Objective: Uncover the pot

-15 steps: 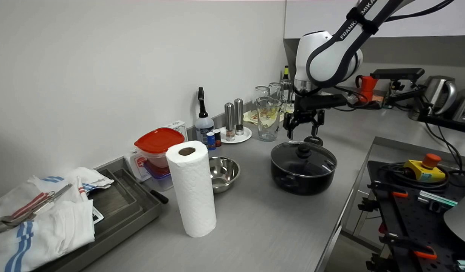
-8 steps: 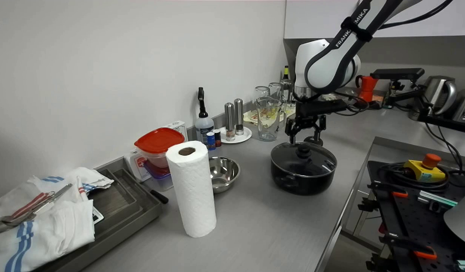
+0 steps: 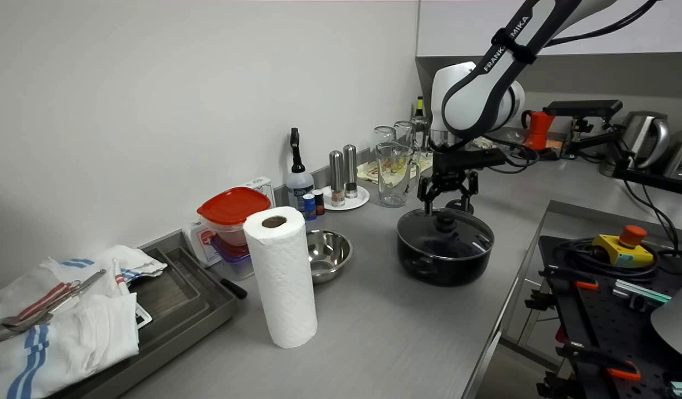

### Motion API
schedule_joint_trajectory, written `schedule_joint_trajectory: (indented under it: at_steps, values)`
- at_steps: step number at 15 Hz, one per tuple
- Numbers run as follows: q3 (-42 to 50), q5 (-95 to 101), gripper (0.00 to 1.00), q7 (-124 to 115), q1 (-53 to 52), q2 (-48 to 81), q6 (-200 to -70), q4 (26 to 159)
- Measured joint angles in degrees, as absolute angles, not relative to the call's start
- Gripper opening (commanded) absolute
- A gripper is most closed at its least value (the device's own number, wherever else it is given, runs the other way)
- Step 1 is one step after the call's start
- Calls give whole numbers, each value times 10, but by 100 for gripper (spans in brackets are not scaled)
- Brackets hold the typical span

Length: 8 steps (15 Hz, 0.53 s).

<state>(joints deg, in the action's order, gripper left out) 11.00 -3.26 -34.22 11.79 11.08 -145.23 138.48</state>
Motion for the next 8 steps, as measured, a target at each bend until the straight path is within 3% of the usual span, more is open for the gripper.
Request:
schedule_joint_trajectory:
  at_steps: [8]
  values:
    - [110, -55, 100, -342, 118, 144, -1435, 1352]
